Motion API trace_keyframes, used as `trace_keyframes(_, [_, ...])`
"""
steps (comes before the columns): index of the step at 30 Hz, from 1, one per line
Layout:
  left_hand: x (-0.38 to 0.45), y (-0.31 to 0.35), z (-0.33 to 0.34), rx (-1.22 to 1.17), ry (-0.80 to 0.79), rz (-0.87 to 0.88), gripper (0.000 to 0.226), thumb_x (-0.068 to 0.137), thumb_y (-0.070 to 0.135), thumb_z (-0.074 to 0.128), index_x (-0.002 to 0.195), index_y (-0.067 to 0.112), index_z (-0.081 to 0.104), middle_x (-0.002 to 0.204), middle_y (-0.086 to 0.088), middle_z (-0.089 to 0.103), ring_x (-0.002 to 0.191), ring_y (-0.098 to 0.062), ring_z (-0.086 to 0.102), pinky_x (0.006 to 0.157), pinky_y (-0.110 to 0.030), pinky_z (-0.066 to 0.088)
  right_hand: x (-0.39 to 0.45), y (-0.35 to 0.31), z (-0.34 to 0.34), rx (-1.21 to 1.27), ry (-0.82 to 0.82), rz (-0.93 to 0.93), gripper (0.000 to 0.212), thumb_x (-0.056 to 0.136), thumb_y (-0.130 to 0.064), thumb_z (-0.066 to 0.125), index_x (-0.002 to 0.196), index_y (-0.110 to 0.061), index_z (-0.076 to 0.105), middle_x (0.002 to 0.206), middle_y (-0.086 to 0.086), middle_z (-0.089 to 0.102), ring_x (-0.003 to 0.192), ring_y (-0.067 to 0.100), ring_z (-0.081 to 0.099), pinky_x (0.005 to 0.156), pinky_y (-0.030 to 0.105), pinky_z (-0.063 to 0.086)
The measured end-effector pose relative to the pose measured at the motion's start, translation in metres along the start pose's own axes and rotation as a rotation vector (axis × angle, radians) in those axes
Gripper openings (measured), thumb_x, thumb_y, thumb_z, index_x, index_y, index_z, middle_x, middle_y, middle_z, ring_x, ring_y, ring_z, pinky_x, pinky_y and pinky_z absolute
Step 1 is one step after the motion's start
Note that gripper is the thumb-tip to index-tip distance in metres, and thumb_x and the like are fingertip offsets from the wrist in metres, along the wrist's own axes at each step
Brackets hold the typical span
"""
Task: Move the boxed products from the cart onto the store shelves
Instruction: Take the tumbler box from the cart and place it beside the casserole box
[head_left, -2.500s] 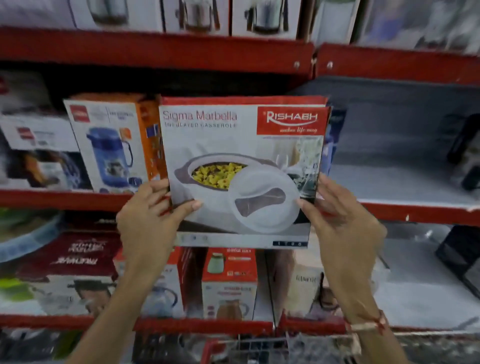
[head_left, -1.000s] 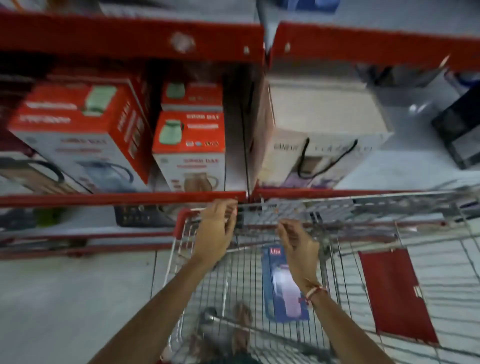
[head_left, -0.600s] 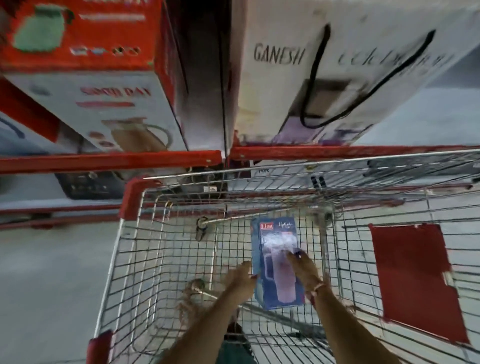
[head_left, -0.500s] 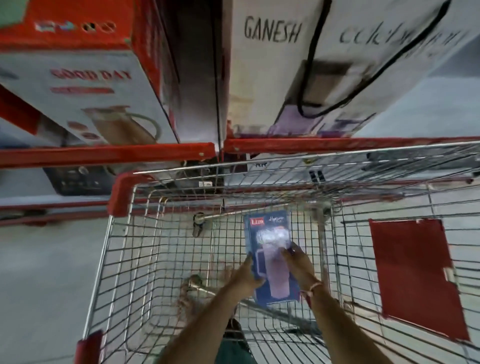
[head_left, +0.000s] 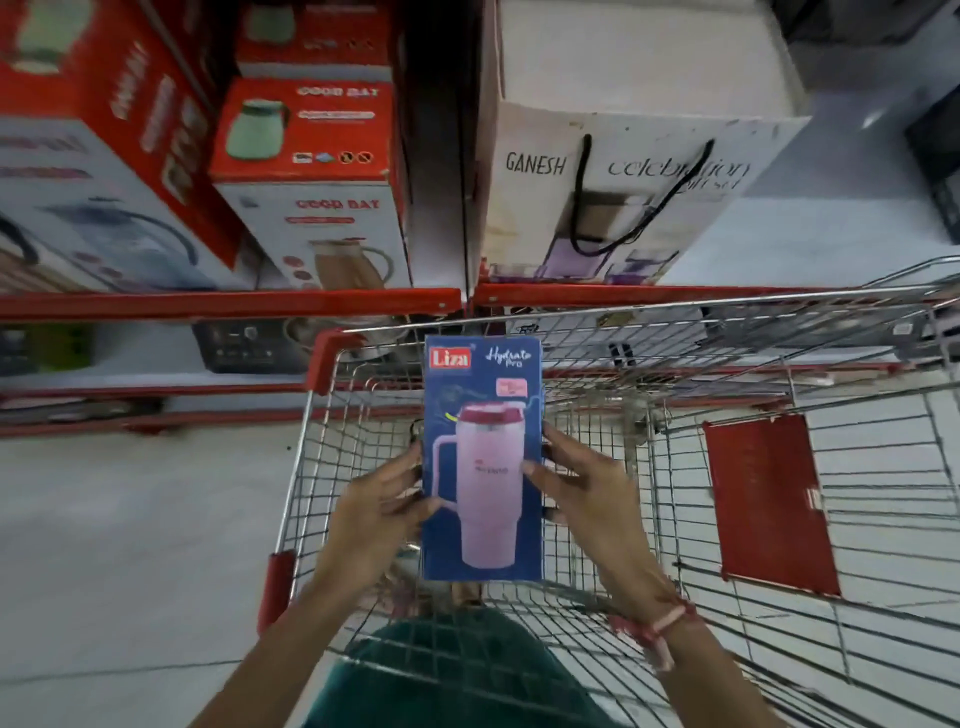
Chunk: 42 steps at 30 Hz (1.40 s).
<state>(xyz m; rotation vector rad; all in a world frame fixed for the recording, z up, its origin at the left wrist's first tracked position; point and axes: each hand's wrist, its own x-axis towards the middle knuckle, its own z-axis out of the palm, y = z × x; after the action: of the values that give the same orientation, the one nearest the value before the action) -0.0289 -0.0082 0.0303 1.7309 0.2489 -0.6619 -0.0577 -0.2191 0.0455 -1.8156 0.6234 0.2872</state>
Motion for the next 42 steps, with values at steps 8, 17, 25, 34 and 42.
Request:
trace_keyframes(8, [-0.056,0.043,-0.029,-0.130,0.075,0.146,0.060,0.073,-0.007,0.069,0.124,0.023,0.058,0.093,0.031,0.069,0.098,-0.007,0.068,0.068,-0.023,0.061,-0.043,-0.057,-0.002,0.176,-0.057,-0.122,0.047,0.083,-0.012,0.070,0.125,-0.029,0.060,0.122,-0.007,0.067,0.092,-0.006,0.066,0.067,0.025,0.061])
trace_keyframes(17, [-0.061,0.134,-0.029,-0.144,0.169,0.446,0.065,0.070,-0.012,0.069,0.114,0.034,0.057,0.084,0.034,0.070,0.089,0.010,0.066,0.068,-0.008,0.054,-0.054,-0.133,-0.039,0.230,0.075,-0.448,0.049,0.081,-0.018,0.071,0.124,-0.037,0.059,0.117,-0.014,0.070,0.111,0.005,0.065,0.091,0.046,0.056])
trace_keyframes(25, [-0.049,0.269,-0.028,-0.134,0.195,0.821,0.063,0.072,-0.008,0.071,0.124,0.025,0.057,0.104,0.027,0.066,0.104,0.000,0.064,0.084,-0.022,0.057,-0.045,-0.245,-0.094,0.367,0.222,-0.775,0.046,0.080,-0.013,0.070,0.123,-0.027,0.063,0.122,-0.017,0.066,0.113,0.005,0.062,0.093,0.044,0.055])
trace_keyframes(34, [0.005,0.411,-0.002,-0.014,0.206,1.116,0.065,0.073,-0.004,0.072,0.131,0.015,0.049,0.131,-0.005,0.056,0.114,-0.008,0.054,0.099,-0.028,0.048,0.024,-0.349,-0.149,0.533,0.329,-0.948,0.041,0.088,-0.010,0.063,0.126,-0.025,0.061,0.126,-0.011,0.066,0.114,0.009,0.063,0.083,0.027,0.059])
trace_keyframes(42, [0.086,0.447,0.001,0.011,0.270,1.082,0.065,0.070,-0.002,0.075,0.128,0.014,0.052,0.117,-0.009,0.066,0.101,-0.012,0.058,0.092,-0.034,0.052,0.107,-0.381,-0.160,0.554,0.337,-0.860,0.046,0.086,-0.009,0.065,0.130,-0.022,0.057,0.135,-0.001,0.060,0.120,0.020,0.058,0.093,0.041,0.055])
